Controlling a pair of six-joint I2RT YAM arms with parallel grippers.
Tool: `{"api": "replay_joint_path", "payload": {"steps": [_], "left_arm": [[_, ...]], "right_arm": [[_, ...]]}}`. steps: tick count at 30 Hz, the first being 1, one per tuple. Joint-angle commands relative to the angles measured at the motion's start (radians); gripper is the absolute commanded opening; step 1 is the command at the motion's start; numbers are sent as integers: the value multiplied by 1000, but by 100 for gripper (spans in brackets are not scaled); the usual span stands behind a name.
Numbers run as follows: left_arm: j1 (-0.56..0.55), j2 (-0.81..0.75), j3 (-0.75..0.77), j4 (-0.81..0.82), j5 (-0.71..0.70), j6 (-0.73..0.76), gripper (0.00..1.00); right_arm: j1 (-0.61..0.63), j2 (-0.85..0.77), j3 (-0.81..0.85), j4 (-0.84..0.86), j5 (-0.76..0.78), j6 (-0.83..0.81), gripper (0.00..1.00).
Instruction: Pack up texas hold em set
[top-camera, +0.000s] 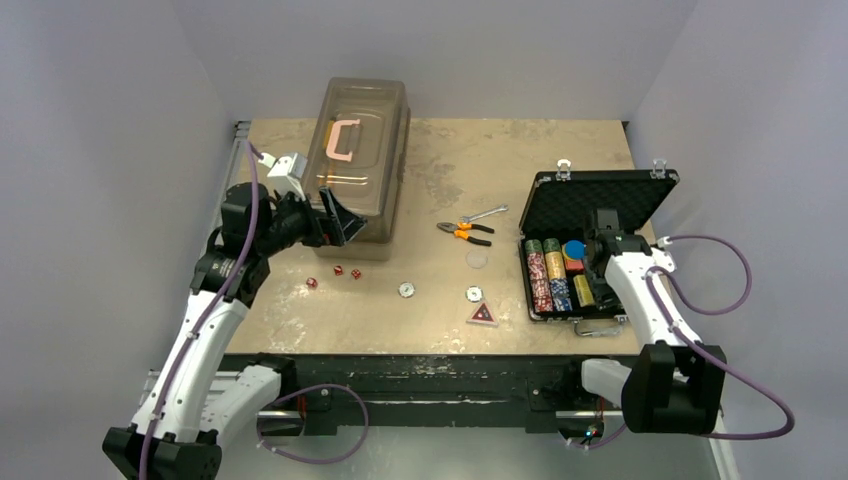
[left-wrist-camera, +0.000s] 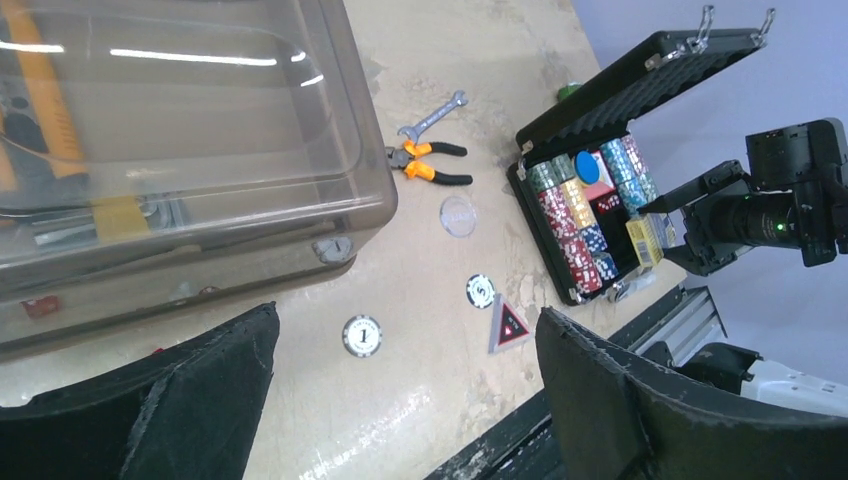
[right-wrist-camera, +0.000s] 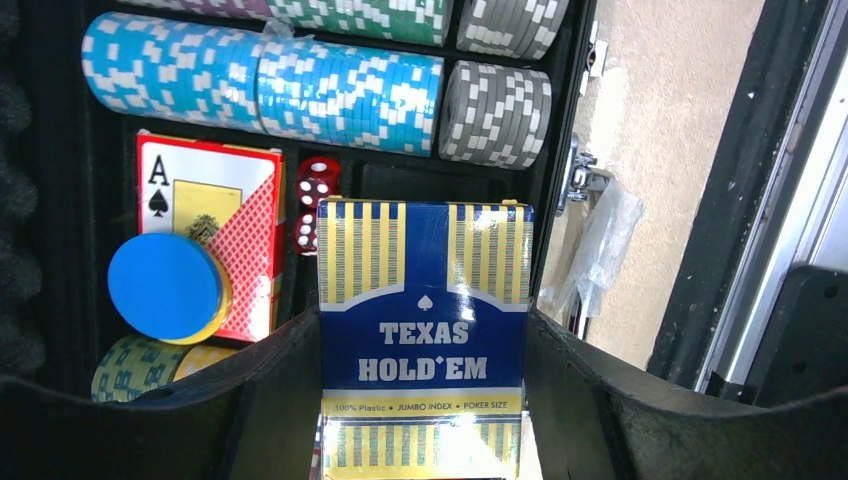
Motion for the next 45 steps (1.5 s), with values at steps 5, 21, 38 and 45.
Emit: {"api": "replay_joint_path", "payload": {"steps": [5, 21, 38, 45], "left_arm": [[-45, 97, 53, -18, 73, 6, 93], [-67, 106, 62, -35, 61, 14, 92], [-77, 107, 64, -39, 54, 19, 92], [-79, 108, 62, -37, 57, 17, 92]], "right_arm": [[-3, 33, -29, 45, 35, 170, 0], [-3, 262, 104, -82, 103, 276, 0], [3, 342, 74, -9, 103, 216, 0], [58, 410, 95, -50, 101, 272, 0]]}}
